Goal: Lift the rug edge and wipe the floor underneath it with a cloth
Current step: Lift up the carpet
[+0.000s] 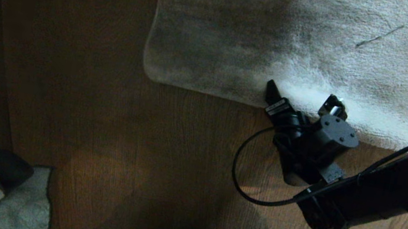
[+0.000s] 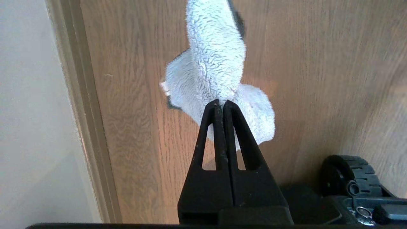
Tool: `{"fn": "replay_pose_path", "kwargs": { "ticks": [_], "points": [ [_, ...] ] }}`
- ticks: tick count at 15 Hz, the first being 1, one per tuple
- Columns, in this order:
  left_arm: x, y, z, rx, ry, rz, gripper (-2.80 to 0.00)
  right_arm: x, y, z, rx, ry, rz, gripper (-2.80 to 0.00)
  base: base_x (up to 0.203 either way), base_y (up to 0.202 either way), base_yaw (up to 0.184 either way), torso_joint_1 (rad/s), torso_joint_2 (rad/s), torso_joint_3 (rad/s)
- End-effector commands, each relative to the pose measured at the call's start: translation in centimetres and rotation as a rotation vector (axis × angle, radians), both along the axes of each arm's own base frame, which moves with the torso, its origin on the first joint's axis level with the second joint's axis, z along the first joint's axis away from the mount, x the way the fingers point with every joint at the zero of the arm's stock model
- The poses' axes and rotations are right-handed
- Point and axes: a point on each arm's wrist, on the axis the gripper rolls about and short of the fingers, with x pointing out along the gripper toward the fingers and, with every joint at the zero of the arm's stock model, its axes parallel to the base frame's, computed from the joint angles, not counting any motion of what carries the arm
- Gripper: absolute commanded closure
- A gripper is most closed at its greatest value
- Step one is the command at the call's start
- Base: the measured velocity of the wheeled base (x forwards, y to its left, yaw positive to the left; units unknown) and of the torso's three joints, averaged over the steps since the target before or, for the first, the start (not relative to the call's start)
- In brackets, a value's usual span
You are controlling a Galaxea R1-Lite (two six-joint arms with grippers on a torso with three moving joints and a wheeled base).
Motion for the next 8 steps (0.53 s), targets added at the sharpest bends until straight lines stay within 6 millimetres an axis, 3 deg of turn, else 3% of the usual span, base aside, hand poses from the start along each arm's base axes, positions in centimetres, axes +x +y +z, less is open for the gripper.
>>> {"fn": "replay_pose_path", "kwargs": {
  "ticks": [1,4,8],
  "points": [
    [0.0,0.0,0.0,-0.001,0.001,0.000,0.00,-0.6,-0.7,1.4,0.039,-0.060,-0.009,-2.80,0.000,0.000,0.000,0.000,0.00,0.000],
    [0.0,0.0,0.0,-0.001,0.000,0.000,0.00,-1.1,-0.9,2.0,0.045,-0.069,-0.008,-2.80,0.000,0.000,0.000,0.000,0.00,0.000],
    [0.0,0.0,0.0,-0.001,-0.001,0.000,0.00,-2.1,-0.5,5.1,0.088,-0.154,0.017,-2.80,0.000,0.000,0.000,0.000,0.00,0.000]
  ]
}}
